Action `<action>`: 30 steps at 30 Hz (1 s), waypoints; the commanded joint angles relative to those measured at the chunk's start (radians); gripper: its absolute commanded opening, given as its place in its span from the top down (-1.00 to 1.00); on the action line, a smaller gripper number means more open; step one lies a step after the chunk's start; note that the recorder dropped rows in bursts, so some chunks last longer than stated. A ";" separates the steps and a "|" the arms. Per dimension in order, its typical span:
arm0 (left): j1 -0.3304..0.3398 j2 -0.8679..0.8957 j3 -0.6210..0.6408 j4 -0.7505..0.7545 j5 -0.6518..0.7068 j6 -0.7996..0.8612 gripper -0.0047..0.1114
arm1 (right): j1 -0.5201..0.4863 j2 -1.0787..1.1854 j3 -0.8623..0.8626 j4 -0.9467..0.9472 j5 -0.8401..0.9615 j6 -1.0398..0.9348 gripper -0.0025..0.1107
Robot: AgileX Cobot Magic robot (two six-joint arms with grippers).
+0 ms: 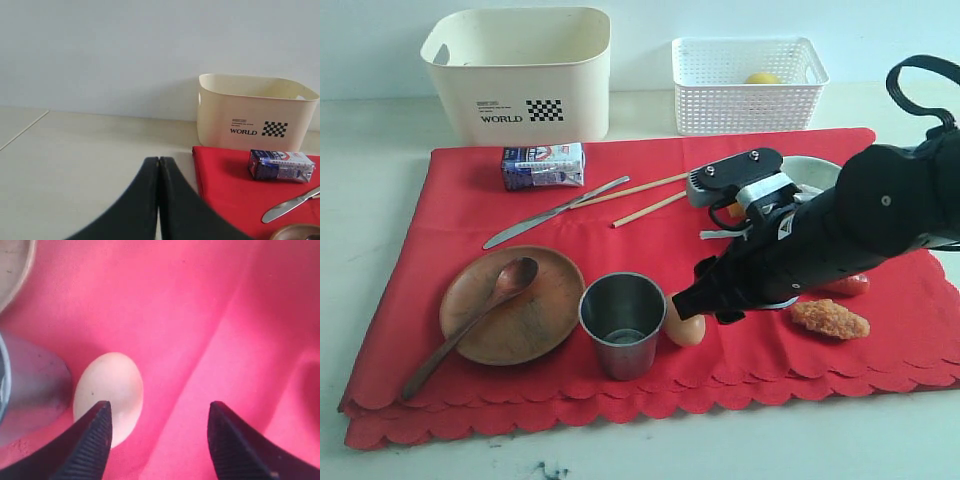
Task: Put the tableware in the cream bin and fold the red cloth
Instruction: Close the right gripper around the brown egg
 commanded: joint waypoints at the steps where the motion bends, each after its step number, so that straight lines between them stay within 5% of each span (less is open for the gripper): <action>1: -0.007 -0.007 0.002 0.000 -0.003 0.000 0.88 | -0.003 0.004 0.002 0.039 -0.009 0.002 -0.03; 8: -0.007 -0.007 0.002 0.000 -0.003 0.000 0.88 | 0.065 0.006 0.002 0.033 -0.055 0.002 -0.03; 30: -0.007 -0.007 0.002 0.000 -0.003 0.000 0.88 | 0.066 0.117 0.000 0.022 -0.203 0.001 -0.03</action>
